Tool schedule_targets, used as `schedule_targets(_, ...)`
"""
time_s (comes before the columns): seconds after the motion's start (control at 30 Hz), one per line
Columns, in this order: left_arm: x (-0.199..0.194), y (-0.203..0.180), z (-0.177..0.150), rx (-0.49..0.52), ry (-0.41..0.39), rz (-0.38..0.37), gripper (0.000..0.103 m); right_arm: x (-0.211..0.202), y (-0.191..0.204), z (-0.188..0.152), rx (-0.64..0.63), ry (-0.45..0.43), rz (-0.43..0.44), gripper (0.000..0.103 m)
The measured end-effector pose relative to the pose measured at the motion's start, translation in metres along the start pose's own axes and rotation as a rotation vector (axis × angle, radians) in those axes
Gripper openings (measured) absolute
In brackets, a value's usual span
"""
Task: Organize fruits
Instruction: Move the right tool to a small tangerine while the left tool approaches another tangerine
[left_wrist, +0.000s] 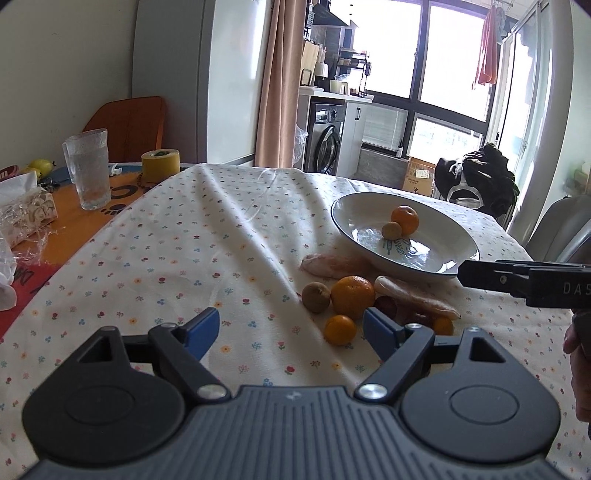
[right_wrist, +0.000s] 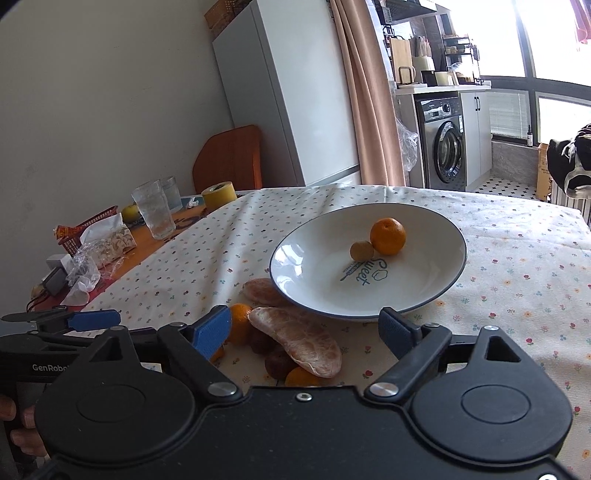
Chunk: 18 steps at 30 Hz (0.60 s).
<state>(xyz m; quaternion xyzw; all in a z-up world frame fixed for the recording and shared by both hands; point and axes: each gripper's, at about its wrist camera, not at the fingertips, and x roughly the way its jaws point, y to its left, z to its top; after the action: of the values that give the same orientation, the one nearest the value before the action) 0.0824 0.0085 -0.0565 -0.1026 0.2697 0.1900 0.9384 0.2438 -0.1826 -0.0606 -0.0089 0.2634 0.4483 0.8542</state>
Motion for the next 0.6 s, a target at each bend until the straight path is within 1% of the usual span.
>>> schedule_targets(0.13,0.001,0.0,0.001,-0.03,-0.004,-0.036,0.083,-0.002,0.0,-0.005,0.0,-0.006,-0.016,0.085)
schedule_targets(0.2,0.004,-0.004,0.0,-0.014,0.0,-0.042,0.081,-0.002,-0.001,-0.008,0.001,-0.001,-0.02,0.085)
schedule_targets(0.27,0.009,-0.007,-0.001,0.0,0.005,-0.048,0.08,0.0,0.0,-0.011,-0.002,0.007,-0.028,0.08)
schedule_targets(0.33,0.014,-0.009,-0.003,0.0,0.019,-0.052,0.075,0.002,0.0,-0.014,-0.002,0.018,-0.03,0.073)
schedule_targets(0.37,0.016,-0.01,-0.003,-0.001,0.024,-0.056,0.073,0.003,0.0,-0.017,0.003,0.025,-0.028,0.072)
schedule_targets(0.43,0.02,-0.011,-0.005,-0.001,0.033,-0.072,0.063,0.007,0.001,-0.022,0.008,0.042,-0.024,0.065)
schedule_targets(0.5,0.023,-0.011,-0.006,0.0,0.033,-0.079,0.059,0.01,0.002,-0.026,0.004,0.055,-0.023,0.062)
schedule_targets(0.57,0.026,-0.011,-0.007,-0.001,0.034,-0.081,0.055,0.011,0.003,-0.031,0.009,0.061,-0.024,0.061)
schedule_targets(0.6,0.028,-0.011,-0.007,-0.002,0.036,-0.083,0.051,0.012,0.003,-0.032,0.015,0.062,-0.024,0.061)
